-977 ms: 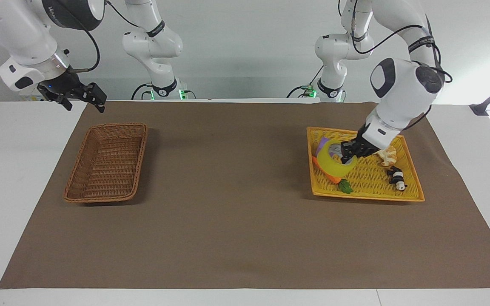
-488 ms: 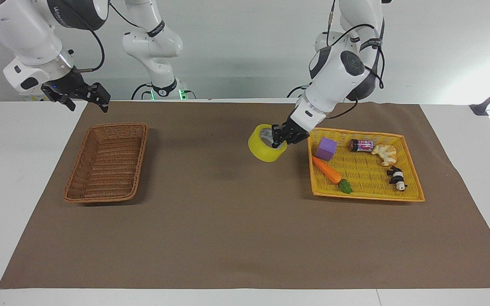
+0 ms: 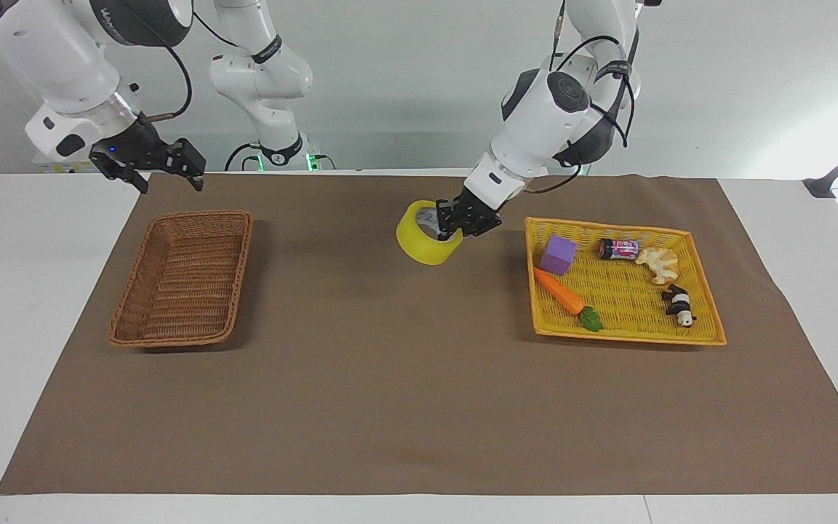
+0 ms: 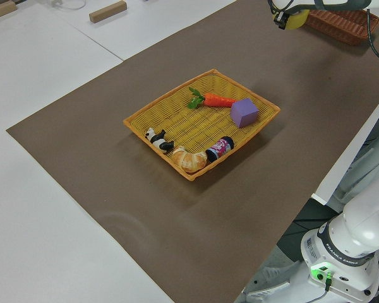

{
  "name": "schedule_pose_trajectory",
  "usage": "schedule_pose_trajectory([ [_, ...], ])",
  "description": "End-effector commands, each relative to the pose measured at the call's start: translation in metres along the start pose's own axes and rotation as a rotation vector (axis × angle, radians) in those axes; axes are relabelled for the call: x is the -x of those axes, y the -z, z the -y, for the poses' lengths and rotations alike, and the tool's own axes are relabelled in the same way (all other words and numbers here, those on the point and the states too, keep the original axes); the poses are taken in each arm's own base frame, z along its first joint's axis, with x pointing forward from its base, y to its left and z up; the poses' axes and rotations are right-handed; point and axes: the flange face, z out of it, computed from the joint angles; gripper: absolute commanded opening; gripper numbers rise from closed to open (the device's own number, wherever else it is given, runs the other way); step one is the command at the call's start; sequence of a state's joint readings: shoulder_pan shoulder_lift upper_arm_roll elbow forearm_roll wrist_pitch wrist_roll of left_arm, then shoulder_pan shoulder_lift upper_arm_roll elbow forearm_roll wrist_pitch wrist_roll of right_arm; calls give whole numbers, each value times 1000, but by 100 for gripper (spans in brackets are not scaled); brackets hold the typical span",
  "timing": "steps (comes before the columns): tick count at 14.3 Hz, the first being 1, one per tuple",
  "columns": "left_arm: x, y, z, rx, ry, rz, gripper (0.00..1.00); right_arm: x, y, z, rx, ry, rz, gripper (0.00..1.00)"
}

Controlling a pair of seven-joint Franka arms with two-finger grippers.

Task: Move tape to another basket
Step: 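Lift the tape with the left gripper while the right gripper reaches toward it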

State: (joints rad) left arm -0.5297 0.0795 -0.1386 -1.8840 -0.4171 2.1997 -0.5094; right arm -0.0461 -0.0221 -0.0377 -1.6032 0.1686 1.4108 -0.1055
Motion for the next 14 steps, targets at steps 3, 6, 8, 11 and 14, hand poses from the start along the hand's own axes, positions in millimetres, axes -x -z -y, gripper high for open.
schedule_pose_trajectory([
  [3, -4, 6, -8, 29, 2, -13, 0, 16, -24, 29, -317, 73, 18, 100],
  [6, -3, 8, -8, 30, 3, -13, 0, 9, -49, 56, -497, 101, -42, 100],
  [8, -3, 8, -9, 31, 3, -11, 0, -1, -73, 82, -606, 116, -60, 100],
  [11, -2, 8, -8, 28, -1, -8, 0, -11, -96, 109, -685, 40, -104, 100],
  [14, -2, 8, -8, 26, -3, -8, 0, -19, -123, 131, -752, -40, -113, 100],
])
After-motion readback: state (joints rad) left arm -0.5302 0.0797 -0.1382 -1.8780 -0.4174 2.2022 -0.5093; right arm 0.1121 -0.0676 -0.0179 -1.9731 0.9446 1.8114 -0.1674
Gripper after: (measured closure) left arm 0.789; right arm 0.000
